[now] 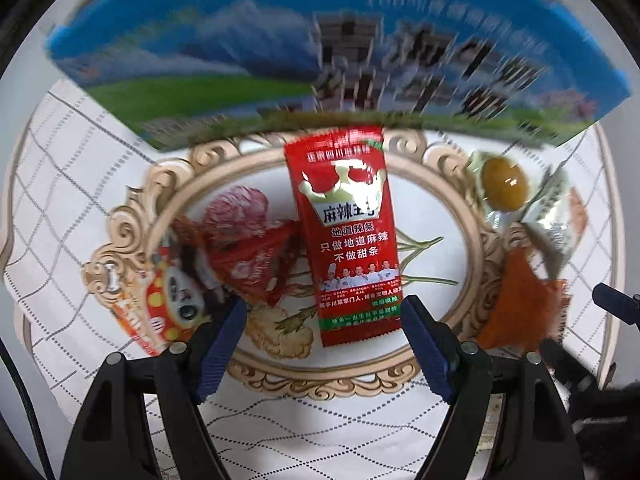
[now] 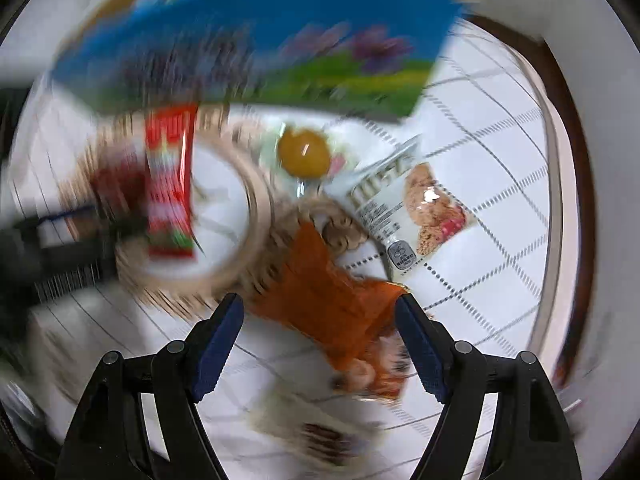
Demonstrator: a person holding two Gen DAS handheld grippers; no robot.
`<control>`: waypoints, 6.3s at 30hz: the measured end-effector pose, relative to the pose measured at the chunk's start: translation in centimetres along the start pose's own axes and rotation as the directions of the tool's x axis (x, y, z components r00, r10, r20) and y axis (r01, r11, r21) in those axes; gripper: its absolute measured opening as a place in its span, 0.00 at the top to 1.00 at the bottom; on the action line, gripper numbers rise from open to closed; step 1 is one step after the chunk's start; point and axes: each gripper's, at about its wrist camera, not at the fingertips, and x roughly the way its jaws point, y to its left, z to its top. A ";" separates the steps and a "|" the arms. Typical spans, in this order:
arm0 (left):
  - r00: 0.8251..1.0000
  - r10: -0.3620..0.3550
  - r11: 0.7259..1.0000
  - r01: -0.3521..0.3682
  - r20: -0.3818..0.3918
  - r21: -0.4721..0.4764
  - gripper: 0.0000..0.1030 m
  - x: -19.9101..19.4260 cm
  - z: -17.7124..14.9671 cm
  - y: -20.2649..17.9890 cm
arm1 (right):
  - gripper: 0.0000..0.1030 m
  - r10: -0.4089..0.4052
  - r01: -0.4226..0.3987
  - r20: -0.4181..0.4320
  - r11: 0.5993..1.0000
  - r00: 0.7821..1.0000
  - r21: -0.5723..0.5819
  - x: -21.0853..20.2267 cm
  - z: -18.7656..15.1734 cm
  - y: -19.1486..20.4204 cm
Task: Organize snacks
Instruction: 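Grasp the red spicy strip packet with left tool while right tool grasps the orange packet, then carry both packets into the cardboard box and open both tools, then grasp the orange panda bag with left tool while right tool grasps the Nitz cookie packet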
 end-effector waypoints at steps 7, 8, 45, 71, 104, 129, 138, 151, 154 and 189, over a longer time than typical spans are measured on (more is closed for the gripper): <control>0.999 0.024 1.000 -0.024 -0.047 0.001 0.24 2.9 0.7 -1.4 | 0.22 -0.218 0.179 -0.070 0.916 0.974 -0.360 5.9 -0.8 4.1; 0.999 0.029 1.000 -0.029 -0.043 0.001 0.24 3.0 0.8 -1.6 | 0.22 -0.229 0.185 -0.073 0.908 0.971 -0.376 6.4 -0.8 4.2; 0.995 -0.058 0.998 0.055 -0.077 -0.043 0.57 5.4 -9.5 -1.3 | 0.51 0.126 -0.108 -0.083 0.974 0.989 0.199 7.0 -4.0 2.4; 0.928 -0.341 0.934 0.352 0.151 -0.054 0.58 -14.4 7.6 -0.4 | 0.55 0.209 -0.281 0.305 0.935 0.929 0.215 -16.3 9.0 -3.2; 0.936 -0.332 0.941 0.320 -0.114 -0.111 0.16 -3.6 21.0 -2.1 | 0.20 0.105 -0.094 -0.037 0.968 0.994 0.235 -2.5 22.1 -6.2; 0.935 -0.077 0.996 0.088 0.347 -0.017 0.16 -15.6 11.5 2.5 | 0.20 0.022 -0.076 0.265 0.978 0.964 0.193 -12.5 15.4 -2.9; 0.895 -0.065 0.997 0.077 0.441 -0.011 0.16 -19.7 6.6 3.7 | 0.20 0.012 -0.077 0.377 0.984 0.926 0.158 -17.5 11.2 -0.3; 0.905 -0.008 0.996 0.045 0.425 -0.078 0.16 -18.5 0.3 6.4 | 0.20 0.079 -0.160 0.374 0.969 0.924 0.191 -17.7 5.2 0.7; 0.931 0.039 0.994 0.001 0.363 -0.110 0.16 -15.3 -1.5 8.0 | 0.20 0.124 -0.206 0.304 0.945 0.945 0.253 -14.4 3.8 -0.5; 0.989 -0.121 0.993 0.120 -0.080 -0.019 0.16 3.2 -6.1 6.8 | 0.20 0.318 -0.300 0.022 0.865 0.948 0.402 4.3 2.0 -7.9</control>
